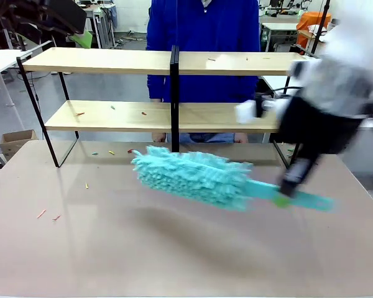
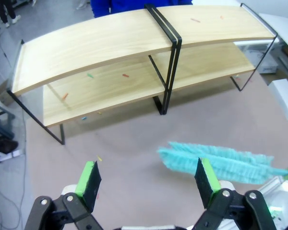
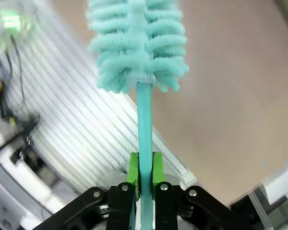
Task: Clean the shelves.
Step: Clean another randomly selected level of the Shelf with the Duster.
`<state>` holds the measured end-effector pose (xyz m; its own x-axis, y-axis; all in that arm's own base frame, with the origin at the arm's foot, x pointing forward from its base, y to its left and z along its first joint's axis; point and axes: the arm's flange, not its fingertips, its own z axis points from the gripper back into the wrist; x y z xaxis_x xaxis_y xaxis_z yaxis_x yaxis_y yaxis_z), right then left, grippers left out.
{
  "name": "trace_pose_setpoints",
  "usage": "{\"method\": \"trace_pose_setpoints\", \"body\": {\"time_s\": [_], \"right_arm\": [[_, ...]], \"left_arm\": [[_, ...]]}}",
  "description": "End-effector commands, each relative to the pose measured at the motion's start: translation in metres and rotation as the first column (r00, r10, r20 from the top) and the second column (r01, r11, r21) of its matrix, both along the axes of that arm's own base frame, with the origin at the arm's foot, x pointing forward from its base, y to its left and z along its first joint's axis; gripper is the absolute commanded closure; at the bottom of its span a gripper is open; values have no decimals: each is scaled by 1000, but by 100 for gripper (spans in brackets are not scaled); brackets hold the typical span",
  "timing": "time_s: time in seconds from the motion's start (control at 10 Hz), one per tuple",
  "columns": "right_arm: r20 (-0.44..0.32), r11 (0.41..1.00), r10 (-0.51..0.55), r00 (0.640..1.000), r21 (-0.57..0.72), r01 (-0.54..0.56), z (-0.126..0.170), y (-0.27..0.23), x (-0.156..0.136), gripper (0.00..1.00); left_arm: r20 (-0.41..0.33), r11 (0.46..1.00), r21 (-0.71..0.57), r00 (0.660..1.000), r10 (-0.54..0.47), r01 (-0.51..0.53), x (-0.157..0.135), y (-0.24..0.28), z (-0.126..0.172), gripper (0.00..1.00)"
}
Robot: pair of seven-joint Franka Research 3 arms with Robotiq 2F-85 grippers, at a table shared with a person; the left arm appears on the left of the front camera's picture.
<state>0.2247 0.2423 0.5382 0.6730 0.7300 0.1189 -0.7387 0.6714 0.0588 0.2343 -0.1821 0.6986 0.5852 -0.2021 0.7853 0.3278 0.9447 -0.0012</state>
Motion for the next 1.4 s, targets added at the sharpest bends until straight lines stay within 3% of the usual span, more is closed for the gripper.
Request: {"method": "trace_pose_setpoints", "body": {"time_s": [0.0, 0.2, 0.3, 0.4, 0.5, 0.6, 0.7, 0.9, 1.1, 1.3], "right_arm": [[93, 982, -188, 978, 24, 186, -17, 64, 35, 87], [-14, 995, -95, 995, -13, 95, -44, 101, 45, 87], [51, 992, -125, 991, 39, 123, -31, 68, 27, 87], [51, 992, -125, 991, 39, 123, -31, 68, 27, 87], [18, 993, -114, 993, 16, 113, -55, 95, 39, 87], [82, 967, -247, 966, -44, 251, -59, 100, 32, 87], [117, 963, -255, 960, -62, 263, -72, 119, 43, 87], [73, 961, -265, 961, -61, 270, -89, 144, 64, 87], [72, 938, -333, 940, -80, 338, -107, 172, 80, 87], [23, 925, -375, 927, -54, 376, -125, 204, 89, 87]], "left_arm": [[1, 1000, 0, 1000, 3, -3, -1, 1, 1, 0], [1, 1000, 0, 1000, 3, -3, -1, 1, 1, 0], [1, 1000, 0, 1000, 3, -3, -1, 1, 1, 0], [1, 1000, 0, 1000, 3, -3, -1, 1, 1, 0], [1, 1000, 0, 1000, 3, -3, -1, 1, 1, 0], [1, 1000, 0, 1000, 3, -3, -1, 1, 1, 0], [1, 1000, 0, 1000, 3, -3, -1, 1, 1, 0], [1, 1000, 0, 1000, 3, -3, -1, 1, 1, 0], [1, 1000, 0, 1000, 3, -3, -1, 1, 1, 0], [1, 1000, 0, 1000, 3, -3, -1, 1, 1, 0]]}}
